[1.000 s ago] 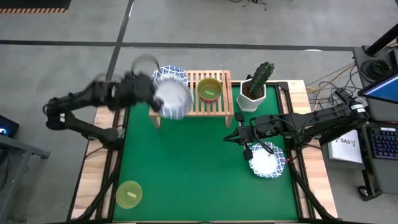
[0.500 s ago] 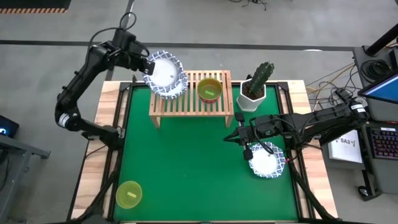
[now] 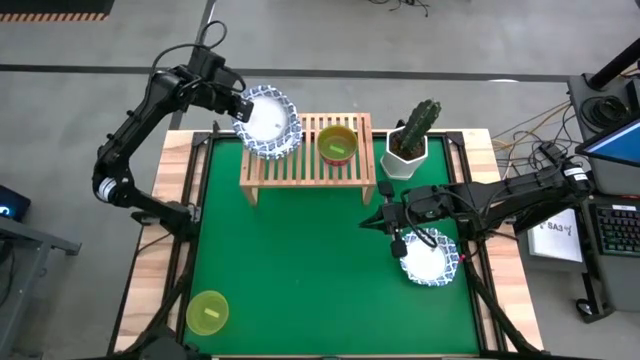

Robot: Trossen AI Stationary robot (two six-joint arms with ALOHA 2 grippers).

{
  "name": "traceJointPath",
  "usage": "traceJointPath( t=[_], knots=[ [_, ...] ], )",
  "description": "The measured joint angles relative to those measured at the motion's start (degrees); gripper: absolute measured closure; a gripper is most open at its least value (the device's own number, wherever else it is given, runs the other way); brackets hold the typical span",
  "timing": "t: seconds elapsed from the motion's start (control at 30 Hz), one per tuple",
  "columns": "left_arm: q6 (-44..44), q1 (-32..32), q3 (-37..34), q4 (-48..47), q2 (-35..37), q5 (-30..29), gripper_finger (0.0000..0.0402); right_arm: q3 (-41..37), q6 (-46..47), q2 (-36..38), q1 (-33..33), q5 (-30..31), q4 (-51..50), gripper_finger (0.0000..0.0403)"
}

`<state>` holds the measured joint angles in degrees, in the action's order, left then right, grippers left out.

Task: Place and stack bowls onto a shelf
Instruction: Stack the left white and blue bowl on top of the white and blue bowl on the shelf

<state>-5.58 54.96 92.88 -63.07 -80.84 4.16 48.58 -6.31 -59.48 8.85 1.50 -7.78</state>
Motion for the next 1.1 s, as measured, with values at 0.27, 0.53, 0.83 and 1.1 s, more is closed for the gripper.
traceJointPath(
  t=[0.27, 0.53, 0.83, 1.1],
  knots=[
    [0.9, 0.0, 0.0, 0.0, 0.0, 0.0, 0.0305, 0.0, 1.0, 0.0, 0.0, 0.0, 0.0, 0.0394],
    [4.4, 0.0, 3.2, -1.1, 0.1, -0.1, 0.0252, 0.0, 0.0, 0.0, 0.0, 0.0, -0.1, 0.0394],
    [16.2, -0.2, 9.4, -4.9, 0.6, -2.2, 0.03, 0.0, -0.8, 0.0, 0.0, 0.0, 0.0, 0.0394],
    [15.1, -0.2, 3.8, -5.2, 0.7, -2.3, 0.0392, 0.0, -0.8, 0.0, 0.0, 0.0, 0.3, 0.0394]
  ],
)
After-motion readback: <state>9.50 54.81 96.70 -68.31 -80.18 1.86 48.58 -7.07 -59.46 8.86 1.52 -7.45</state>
